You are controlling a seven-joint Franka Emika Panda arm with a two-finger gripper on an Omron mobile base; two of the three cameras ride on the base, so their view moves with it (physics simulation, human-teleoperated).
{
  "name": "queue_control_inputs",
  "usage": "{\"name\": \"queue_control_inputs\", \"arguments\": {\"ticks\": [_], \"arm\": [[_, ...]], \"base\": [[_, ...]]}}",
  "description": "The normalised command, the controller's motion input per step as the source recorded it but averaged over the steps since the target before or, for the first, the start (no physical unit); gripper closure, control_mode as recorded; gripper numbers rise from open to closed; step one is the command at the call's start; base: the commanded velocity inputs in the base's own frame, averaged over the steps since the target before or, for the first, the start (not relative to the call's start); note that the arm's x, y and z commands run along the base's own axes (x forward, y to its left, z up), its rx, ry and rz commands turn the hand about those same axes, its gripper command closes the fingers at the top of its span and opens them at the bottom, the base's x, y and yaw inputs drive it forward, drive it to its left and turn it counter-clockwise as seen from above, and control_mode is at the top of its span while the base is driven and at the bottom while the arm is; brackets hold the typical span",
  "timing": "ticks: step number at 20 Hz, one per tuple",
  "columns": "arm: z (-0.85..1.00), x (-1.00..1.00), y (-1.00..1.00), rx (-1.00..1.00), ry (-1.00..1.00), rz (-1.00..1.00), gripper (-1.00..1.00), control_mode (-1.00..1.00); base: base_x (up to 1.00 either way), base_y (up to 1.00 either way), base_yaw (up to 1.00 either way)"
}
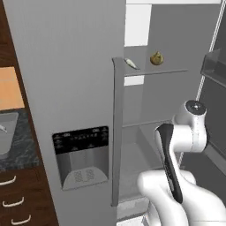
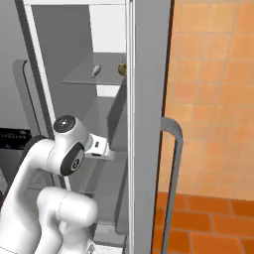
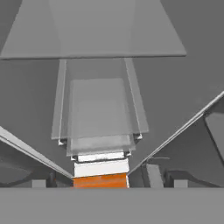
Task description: Place one onion and one fish in each tupperware on the nearby counter, to pack two identical lunches.
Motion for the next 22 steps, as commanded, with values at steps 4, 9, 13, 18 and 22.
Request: {"name": "queue_control_inputs", "arguments": {"ticks": [4,9,13,18,22], "arm": [[0.00,0.00,0.00,0.00,0.00,0.00,-1.00,1.00],[-0.03,0.28,0.02,0.00,0.00,0.08,-1.00,-1.00],[0.11,0.92,0.00,0.00,-0.11,0.01,-1.00,-1.00],[0.69,1.00,0.00,0.00,-0.19,-0.04,-1.00,-1.00],[0.96,1.00,0.00,0.01,-0.14,-0.21,-1.00,-1.00]], "base": [[0.52,0.00,0.41],[0.31,0.00,0.23],[0.00,0.00,0.00],[0.00,0.00,0.00],[0.00,0.00,0.00]]}}
